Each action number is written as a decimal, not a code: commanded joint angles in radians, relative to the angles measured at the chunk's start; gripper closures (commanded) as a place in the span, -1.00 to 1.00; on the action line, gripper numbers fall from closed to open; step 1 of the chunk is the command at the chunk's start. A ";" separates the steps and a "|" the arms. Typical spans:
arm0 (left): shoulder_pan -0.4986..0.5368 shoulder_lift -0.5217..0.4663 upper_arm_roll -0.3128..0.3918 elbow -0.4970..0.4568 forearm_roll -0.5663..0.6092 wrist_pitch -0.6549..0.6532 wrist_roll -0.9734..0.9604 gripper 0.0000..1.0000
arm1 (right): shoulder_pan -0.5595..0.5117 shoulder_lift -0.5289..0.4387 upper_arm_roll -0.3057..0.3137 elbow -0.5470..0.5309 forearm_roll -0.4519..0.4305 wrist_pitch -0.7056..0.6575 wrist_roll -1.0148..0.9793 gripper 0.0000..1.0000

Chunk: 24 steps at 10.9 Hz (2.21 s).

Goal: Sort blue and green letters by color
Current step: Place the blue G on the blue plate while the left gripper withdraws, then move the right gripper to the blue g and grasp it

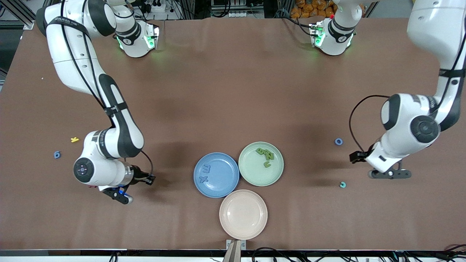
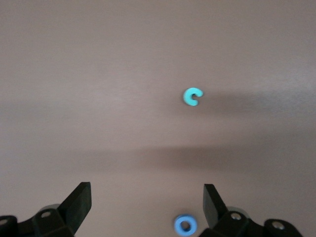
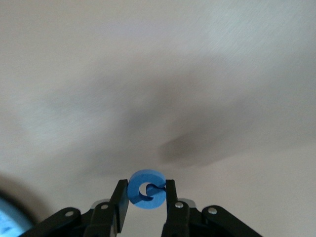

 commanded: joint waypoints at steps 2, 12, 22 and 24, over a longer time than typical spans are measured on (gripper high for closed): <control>-0.011 -0.234 0.007 -0.069 -0.080 -0.160 0.007 -1.00 | 0.032 0.003 0.066 0.018 -0.003 0.063 0.313 1.00; -0.156 -0.429 0.185 0.224 -0.196 -0.682 0.197 -1.00 | 0.304 0.034 0.061 0.009 0.026 0.511 0.918 -1.00; -0.153 -0.437 0.158 0.286 -0.191 -0.735 0.178 -1.00 | 0.014 -0.194 0.037 -0.248 -0.182 0.080 0.079 -1.00; -0.153 -0.440 0.158 0.286 -0.193 -0.735 0.175 -1.00 | -0.011 -0.302 0.037 -0.432 -0.221 0.181 0.016 -1.00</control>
